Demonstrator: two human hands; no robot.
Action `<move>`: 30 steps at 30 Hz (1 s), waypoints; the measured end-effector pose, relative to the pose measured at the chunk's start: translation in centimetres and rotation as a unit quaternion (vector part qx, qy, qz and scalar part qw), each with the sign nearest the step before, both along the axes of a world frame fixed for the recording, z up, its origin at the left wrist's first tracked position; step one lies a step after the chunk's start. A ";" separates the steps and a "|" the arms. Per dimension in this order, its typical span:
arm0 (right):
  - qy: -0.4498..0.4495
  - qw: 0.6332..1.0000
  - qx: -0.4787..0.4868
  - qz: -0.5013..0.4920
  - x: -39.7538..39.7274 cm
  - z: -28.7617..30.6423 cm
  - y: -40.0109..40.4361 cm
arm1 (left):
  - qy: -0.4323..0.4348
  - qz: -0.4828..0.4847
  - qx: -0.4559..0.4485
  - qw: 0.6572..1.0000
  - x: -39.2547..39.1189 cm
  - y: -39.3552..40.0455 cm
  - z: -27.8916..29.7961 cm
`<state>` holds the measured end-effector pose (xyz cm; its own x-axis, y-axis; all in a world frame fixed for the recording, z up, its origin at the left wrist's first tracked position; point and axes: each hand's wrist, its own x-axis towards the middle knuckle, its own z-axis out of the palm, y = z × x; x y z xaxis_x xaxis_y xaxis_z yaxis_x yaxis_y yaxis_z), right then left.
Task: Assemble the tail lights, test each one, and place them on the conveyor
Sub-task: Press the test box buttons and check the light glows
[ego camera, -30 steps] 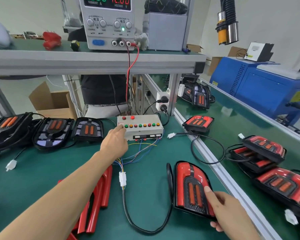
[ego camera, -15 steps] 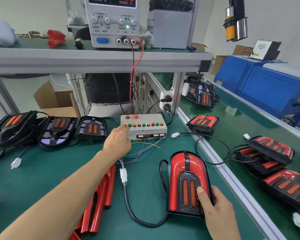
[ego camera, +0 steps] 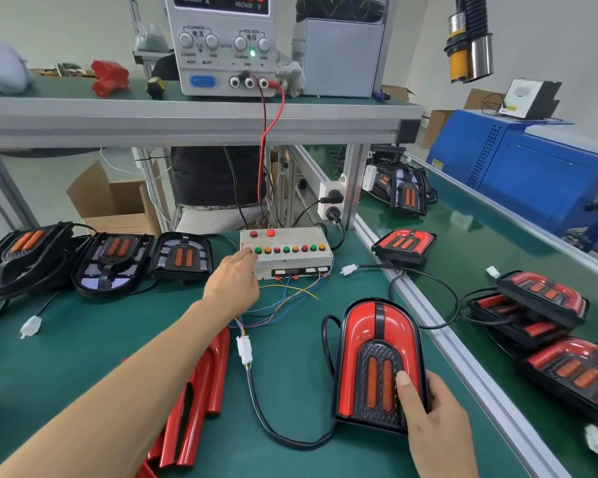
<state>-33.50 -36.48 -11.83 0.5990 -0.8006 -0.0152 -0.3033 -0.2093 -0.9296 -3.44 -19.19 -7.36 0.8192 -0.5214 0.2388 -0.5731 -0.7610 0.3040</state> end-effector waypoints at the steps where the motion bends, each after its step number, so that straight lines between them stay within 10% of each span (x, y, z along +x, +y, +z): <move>1: 0.000 1.000 0.001 -0.002 0.0 0.2 0.1 | -0.002 0.000 -0.001 1.000 0.0 0.0 0.0; 30: 0.033 0.999 0.008 0.004 0.3 -0.4 -0.2 | 0.021 0.009 0.076 0.997 0.0 -0.5 0.9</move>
<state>-33.21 -36.65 -12.26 0.6027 -0.7951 -0.0683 -0.3627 -0.1967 -0.9109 -3.41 -19.65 -6.48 0.8360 -0.5345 0.1241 -0.5486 -0.8100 0.2074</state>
